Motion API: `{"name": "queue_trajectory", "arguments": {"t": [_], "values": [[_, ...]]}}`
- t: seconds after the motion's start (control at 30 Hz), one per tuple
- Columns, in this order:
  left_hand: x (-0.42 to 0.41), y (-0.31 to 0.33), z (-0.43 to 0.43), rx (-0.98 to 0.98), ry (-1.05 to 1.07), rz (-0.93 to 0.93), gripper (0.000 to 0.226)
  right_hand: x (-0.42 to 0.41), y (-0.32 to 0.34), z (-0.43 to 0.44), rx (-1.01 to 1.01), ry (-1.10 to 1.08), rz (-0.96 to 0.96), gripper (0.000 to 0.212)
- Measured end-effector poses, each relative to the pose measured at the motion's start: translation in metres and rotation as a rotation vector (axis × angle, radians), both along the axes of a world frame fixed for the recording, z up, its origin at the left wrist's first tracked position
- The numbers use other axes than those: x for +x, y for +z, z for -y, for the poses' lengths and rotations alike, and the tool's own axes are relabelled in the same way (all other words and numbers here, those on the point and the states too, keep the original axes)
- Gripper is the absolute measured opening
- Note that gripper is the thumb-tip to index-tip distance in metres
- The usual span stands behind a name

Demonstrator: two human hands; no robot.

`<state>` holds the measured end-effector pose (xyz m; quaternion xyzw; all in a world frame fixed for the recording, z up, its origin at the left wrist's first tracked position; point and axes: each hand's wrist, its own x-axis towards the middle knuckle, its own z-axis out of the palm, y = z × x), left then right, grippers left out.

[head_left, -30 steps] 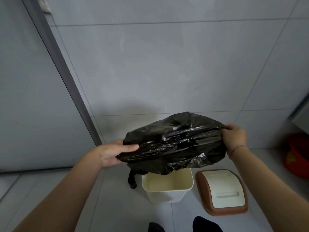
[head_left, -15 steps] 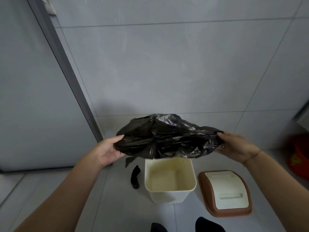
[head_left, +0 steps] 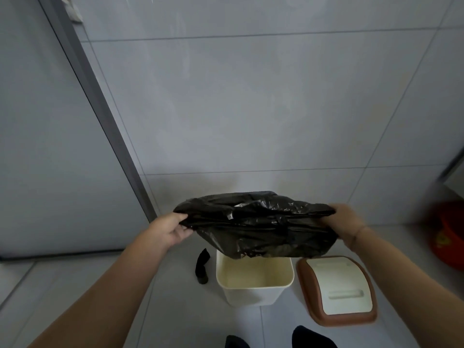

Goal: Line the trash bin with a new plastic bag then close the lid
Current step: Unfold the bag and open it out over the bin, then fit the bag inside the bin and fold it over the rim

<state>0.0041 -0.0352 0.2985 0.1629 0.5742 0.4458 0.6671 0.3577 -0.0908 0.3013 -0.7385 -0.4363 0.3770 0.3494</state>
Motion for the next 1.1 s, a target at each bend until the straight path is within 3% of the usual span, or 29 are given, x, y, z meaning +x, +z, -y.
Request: {"name": "queue_trajectory", "arguments": {"t": [0.07, 0.13, 0.23, 0.27, 0.33, 0.4, 0.47, 0.5, 0.6, 0.67, 0.77, 0.9, 1.0, 1.03, 1.1], "values": [[0.004, 0.001, 0.004, 0.008, -0.049, 0.056, 0.036, 0.001, -0.007, -0.005, 0.011, -0.181, -0.003, 0.019], [0.002, 0.006, 0.010, 0.080, -0.248, -0.002, 0.031, 0.004, -0.007, -0.009, 0.029, -0.367, -0.087, 0.027], [-0.001, 0.003, 0.016, 0.154, -0.575, -0.322, 0.045, 0.006, -0.003, -0.013, -0.011, -0.548, -0.536, 0.028], [0.003, 0.000, 0.018, 0.153, -0.593, -0.489, 0.042, 0.004, -0.003, -0.013, -0.069, -0.560, -0.620, 0.024], [0.016, -0.008, 0.022, 0.109, -0.435, -0.722, 0.034, -0.006, 0.001, -0.010, -0.176, -0.471, -0.654, 0.021], [0.028, -0.019, 0.025, 0.060, -0.254, -0.695, 0.033, -0.018, 0.005, -0.008, -0.193, -0.391, -0.650, 0.020], [0.033, -0.022, 0.027, 0.034, -0.379, -0.594, 0.042, -0.030, 0.011, -0.009, -0.156, -0.332, -0.659, 0.026], [0.034, -0.020, 0.030, 0.040, -0.519, -0.588, 0.053, -0.034, 0.012, -0.010, -0.147, -0.299, -0.670, 0.034], [0.042, -0.018, 0.025, 0.212, -0.700, -0.834, 0.133, -0.046, 0.015, -0.015, -0.146, -0.215, -0.614, 0.049], [0.058, -0.015, 0.025, 0.425, -0.758, -1.037, 0.148, -0.053, 0.014, -0.020, -0.148, -0.180, -0.599, 0.050], [0.090, -0.020, 0.035, 0.602, -0.840, -1.183, 0.140, -0.062, 0.011, -0.028, -0.192, -0.132, -0.658, 0.050], [0.113, -0.037, 0.041, 0.569, -0.742, -1.194, 0.114, -0.064, 0.013, -0.031, -0.322, -0.061, -0.665, 0.042], [0.116, -0.037, 0.029, 0.564, -0.570, -1.131, 0.045, -0.055, 0.014, -0.029, -0.346, 0.051, -0.653, 0.028], [0.115, -0.033, 0.022, 0.526, -0.495, -1.027, 0.026, -0.050, 0.011, -0.029, -0.299, 0.078, -0.577, 0.033], [0.107, -0.023, 0.006, 0.405, -0.303, -0.792, 0.017, -0.037, 0.000, -0.028, -0.159, 0.063, -0.191, 0.053]]}}
